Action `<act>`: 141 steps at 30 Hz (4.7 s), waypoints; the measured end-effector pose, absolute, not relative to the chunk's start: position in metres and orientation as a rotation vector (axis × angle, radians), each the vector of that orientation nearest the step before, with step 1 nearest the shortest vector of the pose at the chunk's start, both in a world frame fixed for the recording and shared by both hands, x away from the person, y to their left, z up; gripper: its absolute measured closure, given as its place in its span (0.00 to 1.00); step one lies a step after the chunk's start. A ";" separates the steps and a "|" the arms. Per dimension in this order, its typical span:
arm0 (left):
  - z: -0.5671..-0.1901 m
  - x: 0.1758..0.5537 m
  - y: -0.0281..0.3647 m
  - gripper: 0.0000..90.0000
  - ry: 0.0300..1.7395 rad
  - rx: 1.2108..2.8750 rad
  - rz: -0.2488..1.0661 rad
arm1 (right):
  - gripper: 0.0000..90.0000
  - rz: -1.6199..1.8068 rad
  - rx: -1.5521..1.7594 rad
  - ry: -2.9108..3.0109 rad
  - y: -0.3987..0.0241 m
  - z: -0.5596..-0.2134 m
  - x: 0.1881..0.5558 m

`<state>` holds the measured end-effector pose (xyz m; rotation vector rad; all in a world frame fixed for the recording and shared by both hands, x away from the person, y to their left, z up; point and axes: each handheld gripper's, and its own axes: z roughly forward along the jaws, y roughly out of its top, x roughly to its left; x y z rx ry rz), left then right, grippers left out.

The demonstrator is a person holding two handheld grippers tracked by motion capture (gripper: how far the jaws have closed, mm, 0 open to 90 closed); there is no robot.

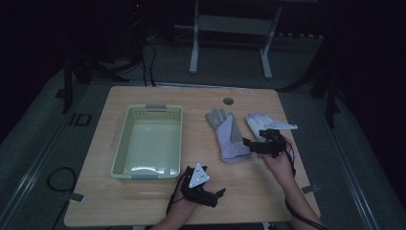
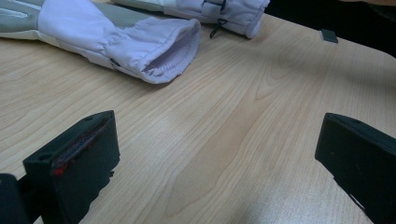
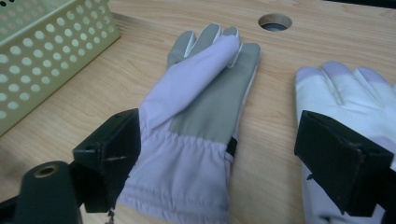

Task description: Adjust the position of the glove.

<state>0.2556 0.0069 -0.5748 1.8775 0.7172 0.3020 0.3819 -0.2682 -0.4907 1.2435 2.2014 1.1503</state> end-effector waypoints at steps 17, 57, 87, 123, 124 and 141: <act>-0.575 0.256 0.007 0.00 0.714 1.873 0.290 | 0.25 1.138 1.218 2.237 -0.236 -0.506 0.417; -0.575 0.256 0.007 0.00 0.710 1.879 0.272 | 0.97 0.982 1.378 2.272 -0.200 -0.541 0.436; -0.575 0.255 0.006 0.00 0.703 1.880 0.282 | 0.97 1.163 1.450 2.069 -0.219 -0.509 0.345; -0.575 0.256 0.007 0.00 0.708 1.881 0.277 | 0.65 1.105 1.299 2.114 -0.281 -0.505 0.373; -0.575 0.256 0.007 0.00 0.708 1.881 0.277 | 0.65 1.099 1.288 2.105 -0.293 -0.503 0.378; -0.575 0.256 0.007 0.00 0.713 1.879 0.271 | 0.59 1.056 1.320 2.109 -0.360 -0.506 0.416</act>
